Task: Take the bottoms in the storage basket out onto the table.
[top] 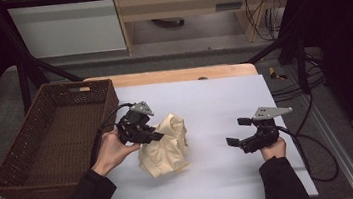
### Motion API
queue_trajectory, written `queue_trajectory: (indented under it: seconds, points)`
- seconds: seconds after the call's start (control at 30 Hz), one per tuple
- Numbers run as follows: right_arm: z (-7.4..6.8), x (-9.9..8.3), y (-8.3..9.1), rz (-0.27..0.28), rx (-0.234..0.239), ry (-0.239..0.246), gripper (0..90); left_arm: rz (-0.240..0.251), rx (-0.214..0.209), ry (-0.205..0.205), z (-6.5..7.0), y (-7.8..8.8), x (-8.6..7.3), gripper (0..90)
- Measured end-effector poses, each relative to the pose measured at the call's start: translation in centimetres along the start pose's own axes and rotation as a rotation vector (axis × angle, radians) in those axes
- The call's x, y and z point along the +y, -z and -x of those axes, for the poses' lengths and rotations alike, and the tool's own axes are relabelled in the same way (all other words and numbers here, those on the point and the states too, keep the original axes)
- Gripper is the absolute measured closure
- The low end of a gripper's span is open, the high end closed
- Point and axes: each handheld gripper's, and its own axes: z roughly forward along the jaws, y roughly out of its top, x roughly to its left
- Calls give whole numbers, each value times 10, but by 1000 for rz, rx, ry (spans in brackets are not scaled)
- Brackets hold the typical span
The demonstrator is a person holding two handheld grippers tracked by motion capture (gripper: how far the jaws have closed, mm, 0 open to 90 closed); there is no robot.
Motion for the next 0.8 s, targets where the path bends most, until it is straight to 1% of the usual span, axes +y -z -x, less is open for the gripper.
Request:
queue_trajectory:
  seconds: [0.1, 0.13, 0.3, 0.5, 0.8]
  points:
    - [0, 0, 0, 0, 2, 0, 39, -6, -7, 4, -1, -2, -2, 750]
    - [0, 0, 0, -1, 1, 0, 39, -14, -6, 1, -1, -3, -3, 748]
    - [0, 0, -1, -3, 1, 0, 39, -26, -6, 0, 0, -8, -6, 742]
    - [0, 0, -1, -2, 1, 1, 39, -30, -10, 2, 0, -9, -7, 731]
    - [0, 0, -1, -3, 2, 0, 39, -34, -3, 2, -1, -9, -8, 662]
